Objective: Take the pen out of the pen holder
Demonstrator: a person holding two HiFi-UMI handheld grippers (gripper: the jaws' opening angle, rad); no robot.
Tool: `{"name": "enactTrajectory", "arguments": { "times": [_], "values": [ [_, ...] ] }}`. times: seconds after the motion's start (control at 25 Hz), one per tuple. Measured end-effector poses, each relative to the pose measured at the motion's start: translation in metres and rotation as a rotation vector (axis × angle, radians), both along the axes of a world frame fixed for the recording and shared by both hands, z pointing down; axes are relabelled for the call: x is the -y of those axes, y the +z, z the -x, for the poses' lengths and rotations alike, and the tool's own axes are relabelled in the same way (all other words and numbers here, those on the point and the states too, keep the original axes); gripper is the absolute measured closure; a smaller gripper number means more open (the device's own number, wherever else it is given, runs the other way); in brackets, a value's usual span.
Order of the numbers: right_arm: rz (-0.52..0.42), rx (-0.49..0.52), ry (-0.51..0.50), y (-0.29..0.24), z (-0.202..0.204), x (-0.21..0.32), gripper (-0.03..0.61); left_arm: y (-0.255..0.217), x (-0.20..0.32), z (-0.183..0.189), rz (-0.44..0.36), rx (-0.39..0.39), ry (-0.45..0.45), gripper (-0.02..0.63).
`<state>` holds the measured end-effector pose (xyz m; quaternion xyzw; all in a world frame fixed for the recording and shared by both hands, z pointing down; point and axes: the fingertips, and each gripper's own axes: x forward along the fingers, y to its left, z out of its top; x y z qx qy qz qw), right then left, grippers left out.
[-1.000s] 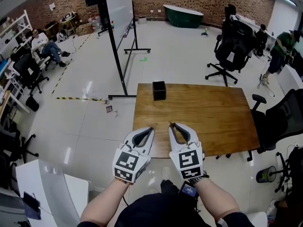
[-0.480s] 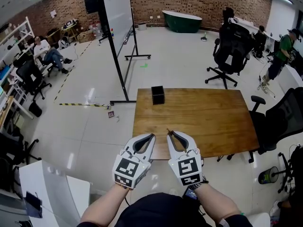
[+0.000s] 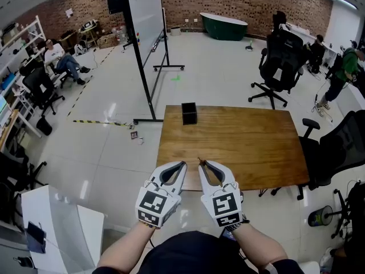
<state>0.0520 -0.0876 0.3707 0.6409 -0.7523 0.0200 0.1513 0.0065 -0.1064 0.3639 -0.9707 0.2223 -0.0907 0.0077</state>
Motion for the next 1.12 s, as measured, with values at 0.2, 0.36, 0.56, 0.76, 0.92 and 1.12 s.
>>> {"name": "enactTrajectory", "arguments": {
  "times": [0.2, 0.36, 0.56, 0.76, 0.92, 1.12],
  "values": [
    [-0.006, -0.003, -0.010, -0.001, 0.000, -0.009, 0.534, -0.001, -0.007, -0.004, 0.001, -0.008, -0.002, 0.609],
    [-0.009, -0.005, -0.027, -0.001, -0.001, -0.013, 0.534, -0.002, -0.010, -0.008, 0.001, -0.013, -0.005, 0.609],
    [-0.013, -0.008, -0.040, -0.002, 0.000, -0.015, 0.534, -0.001, -0.012, -0.008, 0.003, -0.012, -0.011, 0.609],
    [-0.015, -0.011, -0.050, -0.004, 0.000, -0.016, 0.534, -0.002, -0.013, -0.007, 0.003, -0.011, -0.022, 0.609],
    [-0.018, -0.009, -0.056, -0.003, 0.002, -0.016, 0.534, 0.000, -0.014, -0.004, 0.003, -0.011, -0.030, 0.609],
    [-0.018, -0.009, -0.057, -0.003, 0.003, -0.016, 0.534, 0.000, -0.014, -0.002, 0.003, -0.009, -0.032, 0.609]
  ]
}}
